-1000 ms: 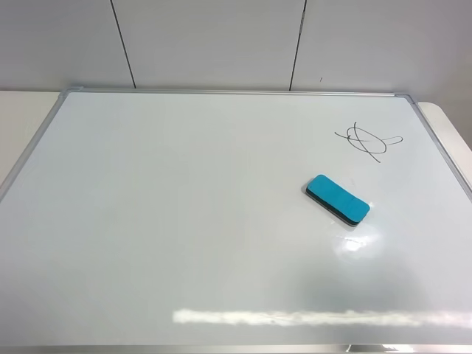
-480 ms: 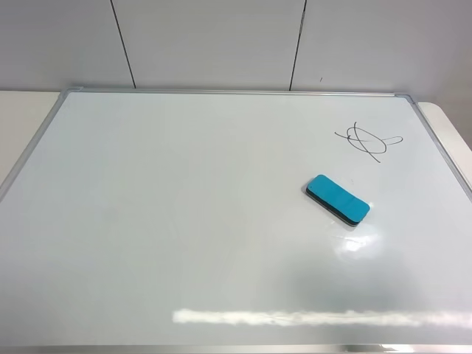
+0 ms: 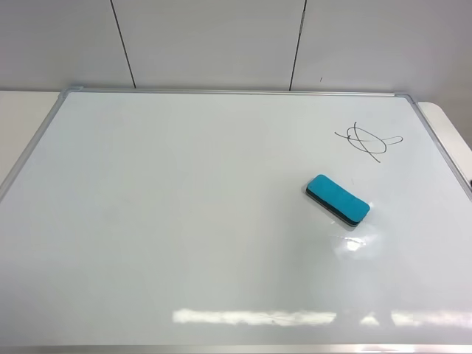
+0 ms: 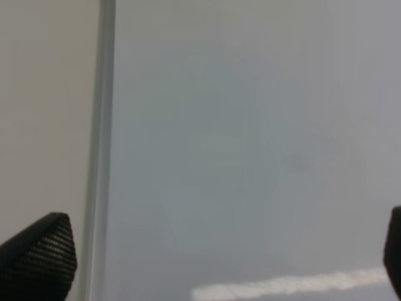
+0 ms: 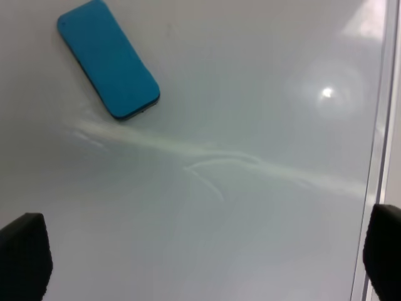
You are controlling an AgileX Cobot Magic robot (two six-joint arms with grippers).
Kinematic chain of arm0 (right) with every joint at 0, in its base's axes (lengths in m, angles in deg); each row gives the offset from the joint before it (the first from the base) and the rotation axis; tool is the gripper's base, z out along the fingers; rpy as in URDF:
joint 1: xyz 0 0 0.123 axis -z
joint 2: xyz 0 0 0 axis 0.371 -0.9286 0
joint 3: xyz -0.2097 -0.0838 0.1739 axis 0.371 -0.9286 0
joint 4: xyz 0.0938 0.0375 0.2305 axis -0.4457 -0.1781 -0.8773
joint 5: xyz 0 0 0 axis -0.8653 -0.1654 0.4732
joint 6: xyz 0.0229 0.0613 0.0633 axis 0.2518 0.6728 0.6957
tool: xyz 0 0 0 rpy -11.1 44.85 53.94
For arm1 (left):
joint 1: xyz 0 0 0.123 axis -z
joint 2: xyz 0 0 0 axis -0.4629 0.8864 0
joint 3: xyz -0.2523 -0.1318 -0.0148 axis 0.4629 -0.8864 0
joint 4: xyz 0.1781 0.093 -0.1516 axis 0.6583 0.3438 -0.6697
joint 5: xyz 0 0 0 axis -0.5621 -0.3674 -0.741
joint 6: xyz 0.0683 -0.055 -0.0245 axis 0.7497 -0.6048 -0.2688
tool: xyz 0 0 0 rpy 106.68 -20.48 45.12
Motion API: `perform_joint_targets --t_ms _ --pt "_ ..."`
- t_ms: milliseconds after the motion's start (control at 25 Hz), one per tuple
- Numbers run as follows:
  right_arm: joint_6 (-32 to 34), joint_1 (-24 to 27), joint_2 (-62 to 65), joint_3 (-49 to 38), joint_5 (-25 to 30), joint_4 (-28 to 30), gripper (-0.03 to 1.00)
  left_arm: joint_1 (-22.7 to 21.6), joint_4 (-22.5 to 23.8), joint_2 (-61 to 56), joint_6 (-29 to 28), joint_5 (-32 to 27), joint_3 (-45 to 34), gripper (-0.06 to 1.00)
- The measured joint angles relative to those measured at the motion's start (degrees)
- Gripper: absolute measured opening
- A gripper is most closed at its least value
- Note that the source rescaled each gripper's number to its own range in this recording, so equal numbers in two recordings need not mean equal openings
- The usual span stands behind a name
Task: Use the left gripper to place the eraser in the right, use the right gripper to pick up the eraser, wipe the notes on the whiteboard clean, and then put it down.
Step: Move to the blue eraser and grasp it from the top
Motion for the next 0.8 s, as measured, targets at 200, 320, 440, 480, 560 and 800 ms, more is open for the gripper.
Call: perform_joint_targets --t_ms 200,320,440,480,560,800 --pt "-9.4 -8.2 -21.1 4.1 -10.0 -0.3 1.0 0.0 0.0 0.0 0.0 0.0 0.0 1.0" --pt "-11.8 -11.7 -31.1 6.2 -14.3 -0.1 1.0 0.0 0.0 0.0 0.0 0.0 0.0 1.0" --pt "-12.9 -14.2 -39.8 8.3 -16.5 -0.6 1.0 0.0 0.0 0.0 0.0 0.0 0.0 1.0" --pt "-13.7 -14.7 -42.0 8.9 -16.8 -1.2 1.0 0.0 0.0 0.0 0.0 0.0 0.0 1.0" --pt "-15.5 -15.3 -45.0 9.8 -18.2 -2.6 1.0 0.0 0.0 0.0 0.0 0.0 0.0 1.0" --pt "-19.0 -15.6 -50.1 10.1 -22.8 -5.3 1.0 0.0 0.0 0.0 0.0 0.0 0.0 1.0"
